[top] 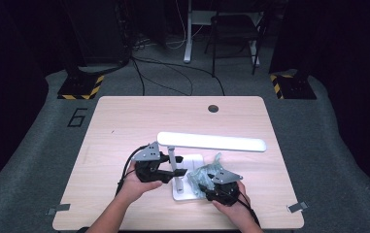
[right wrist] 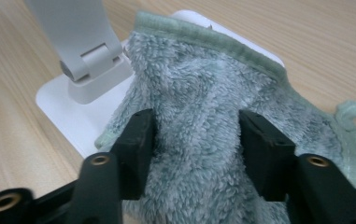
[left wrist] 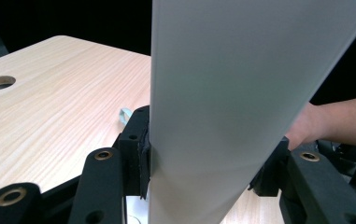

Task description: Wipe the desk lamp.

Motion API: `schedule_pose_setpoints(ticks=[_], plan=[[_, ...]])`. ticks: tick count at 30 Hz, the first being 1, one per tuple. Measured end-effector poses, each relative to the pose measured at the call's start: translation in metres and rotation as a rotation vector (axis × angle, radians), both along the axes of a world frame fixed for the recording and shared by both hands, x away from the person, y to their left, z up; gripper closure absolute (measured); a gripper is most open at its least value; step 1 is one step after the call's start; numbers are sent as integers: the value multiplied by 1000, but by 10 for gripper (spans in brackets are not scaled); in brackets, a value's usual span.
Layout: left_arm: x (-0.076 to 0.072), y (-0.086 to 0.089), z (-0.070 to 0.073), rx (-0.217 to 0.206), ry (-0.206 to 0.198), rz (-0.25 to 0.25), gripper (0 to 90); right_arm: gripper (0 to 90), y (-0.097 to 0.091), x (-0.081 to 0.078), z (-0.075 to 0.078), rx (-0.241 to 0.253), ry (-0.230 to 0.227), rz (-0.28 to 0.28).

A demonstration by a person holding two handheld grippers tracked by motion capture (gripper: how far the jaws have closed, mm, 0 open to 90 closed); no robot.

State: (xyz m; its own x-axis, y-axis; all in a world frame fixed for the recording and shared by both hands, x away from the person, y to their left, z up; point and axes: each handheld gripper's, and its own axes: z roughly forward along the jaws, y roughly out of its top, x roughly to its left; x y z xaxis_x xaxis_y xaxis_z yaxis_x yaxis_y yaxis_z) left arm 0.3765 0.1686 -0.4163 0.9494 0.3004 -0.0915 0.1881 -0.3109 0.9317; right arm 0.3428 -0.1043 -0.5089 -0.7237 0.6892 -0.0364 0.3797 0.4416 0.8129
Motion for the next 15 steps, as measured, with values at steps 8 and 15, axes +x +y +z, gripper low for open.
schedule_pose_setpoints(ticks=[8,15], plan=[[-2,-1,0,-5,-6,17,506,605,-1,0,0,-23,-10,-13],[-2,2,2,-24,1,12,488,525,-2,-3,-2,31,18,-60]])
